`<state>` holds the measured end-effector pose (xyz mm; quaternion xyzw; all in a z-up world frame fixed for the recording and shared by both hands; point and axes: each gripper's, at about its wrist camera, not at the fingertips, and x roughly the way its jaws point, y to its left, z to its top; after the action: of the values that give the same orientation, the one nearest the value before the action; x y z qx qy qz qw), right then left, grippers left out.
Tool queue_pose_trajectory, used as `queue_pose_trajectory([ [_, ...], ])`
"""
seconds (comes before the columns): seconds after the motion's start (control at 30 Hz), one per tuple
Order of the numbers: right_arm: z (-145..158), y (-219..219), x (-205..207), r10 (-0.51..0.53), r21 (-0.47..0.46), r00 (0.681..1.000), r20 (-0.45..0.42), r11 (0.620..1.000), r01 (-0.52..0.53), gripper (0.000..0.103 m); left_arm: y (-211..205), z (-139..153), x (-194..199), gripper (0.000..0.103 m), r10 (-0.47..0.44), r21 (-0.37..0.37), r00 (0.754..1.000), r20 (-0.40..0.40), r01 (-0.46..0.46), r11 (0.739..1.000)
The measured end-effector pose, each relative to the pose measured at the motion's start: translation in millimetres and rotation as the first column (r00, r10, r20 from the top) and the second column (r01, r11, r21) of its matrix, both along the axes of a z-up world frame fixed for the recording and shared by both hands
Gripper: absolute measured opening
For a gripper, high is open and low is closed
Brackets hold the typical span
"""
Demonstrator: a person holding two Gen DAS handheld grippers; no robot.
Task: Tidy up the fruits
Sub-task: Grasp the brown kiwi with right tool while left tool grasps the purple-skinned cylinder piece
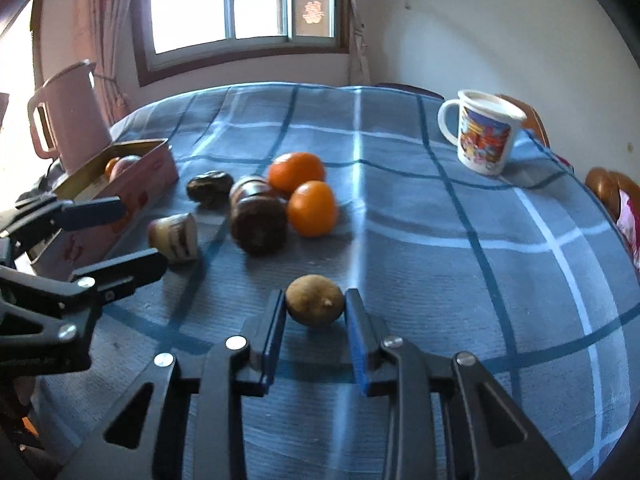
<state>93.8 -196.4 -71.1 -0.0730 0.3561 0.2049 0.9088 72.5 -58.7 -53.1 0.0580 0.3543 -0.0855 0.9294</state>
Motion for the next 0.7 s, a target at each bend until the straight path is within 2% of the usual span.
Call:
queue_pose_trajectory([
  [0.03, 0.2, -1.2, 0.2, 0.001, 0.004, 1.0, 0.0, 1.0, -0.001, 0.033, -3.5, -1.6, 3.4, 0.075, -0.007, 0.008, 1.0, -0.01, 0.007, 1.0],
  [0.07, 0.5, -0.8, -0.3, 0.005, 0.001, 1.0, 0.003, 1.0, -0.005, 0.033, -4.9, -2.8, 5.8, 0.071, -0.008, 0.007, 1.0, -0.018, 0.008, 1.0],
  [0.1, 0.5, 1.1, -1.3, 0.008, -0.011, 1.0, 0.008, 1.0, -0.008, 0.033, -6.9, -5.5, 10.2, 0.062, -0.01, 0.005, 0.999, -0.036, 0.01, 1.0],
  [0.17, 0.1, 4.6, -3.5, 0.016, -0.024, 1.0, 0.017, 1.0, -0.015, 0.033, -8.9, -10.2, 16.3, 0.057, -0.016, 0.003, 0.997, -0.07, 0.016, 1.0],
  [0.27, -0.1, 2.6, -3.4, 0.017, -0.011, 1.0, 0.012, 1.0, -0.017, 0.033, -8.6, -11.7, 20.1, 0.053, -0.004, 0.006, 0.997, -0.074, 0.005, 1.0],
  [0.37, 0.2, 4.6, -5.0, 0.02, -0.018, 1.0, 0.021, 1.0, -0.02, 0.033, -5.8, -14.2, 24.0, 0.041, -0.006, -0.019, 0.995, -0.097, 0.004, 1.0],
  [0.5, 1.8, 4.3, -9.6, 0.027, -0.011, 0.999, 0.044, 1.0, -0.027, 0.033, -4.3, -13.2, 20.4, 0.04, -0.015, -0.038, 0.996, -0.092, 0.012, 0.999],
  [0.7, 6.7, 3.4, -19.2, 0.037, 0.007, 0.994, 0.102, 0.999, -0.038, 0.033, -6.2, -5.4, 11.4, 0.04, -0.021, -0.023, 0.999, -0.031, 0.02, 1.0],
])
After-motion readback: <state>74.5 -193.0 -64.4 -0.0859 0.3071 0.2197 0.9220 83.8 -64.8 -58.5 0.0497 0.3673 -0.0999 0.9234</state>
